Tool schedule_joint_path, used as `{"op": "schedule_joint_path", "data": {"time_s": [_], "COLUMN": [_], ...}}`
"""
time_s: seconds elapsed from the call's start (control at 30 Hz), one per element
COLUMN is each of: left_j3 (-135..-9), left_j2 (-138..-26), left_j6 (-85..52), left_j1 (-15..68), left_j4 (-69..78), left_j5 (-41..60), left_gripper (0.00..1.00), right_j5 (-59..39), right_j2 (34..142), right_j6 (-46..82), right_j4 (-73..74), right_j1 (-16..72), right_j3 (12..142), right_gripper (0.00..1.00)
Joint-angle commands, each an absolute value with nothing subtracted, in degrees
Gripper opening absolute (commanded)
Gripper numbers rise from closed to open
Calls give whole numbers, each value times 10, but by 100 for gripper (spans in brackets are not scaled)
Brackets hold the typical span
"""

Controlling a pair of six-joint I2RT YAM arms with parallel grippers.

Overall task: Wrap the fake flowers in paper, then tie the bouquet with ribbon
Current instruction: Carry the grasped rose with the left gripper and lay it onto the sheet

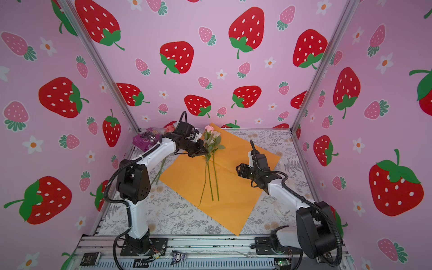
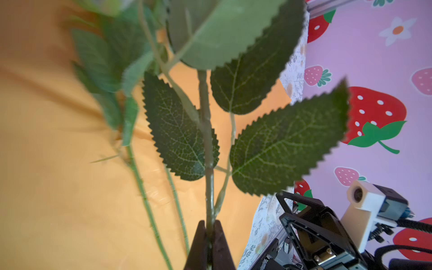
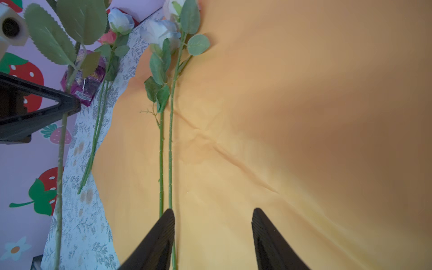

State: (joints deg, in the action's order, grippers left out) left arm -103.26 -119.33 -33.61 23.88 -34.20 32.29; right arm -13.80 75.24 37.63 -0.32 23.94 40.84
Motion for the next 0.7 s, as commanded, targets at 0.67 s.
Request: {"op": "schedule_joint_path", "data": {"time_s": [0.67], "left_j3": [-1390], "left_j2": [-1498], "left_j6": [-413], "left_j1": [314], "left_j4": [-390], "left_j5": [138], "left_gripper": [4], "right_j5": [-203], "right_j2": [774], "right_j6": [366], "right_j4": [2], "right_j1": [215], "right_j3": [375], "right_gripper": [57]}}
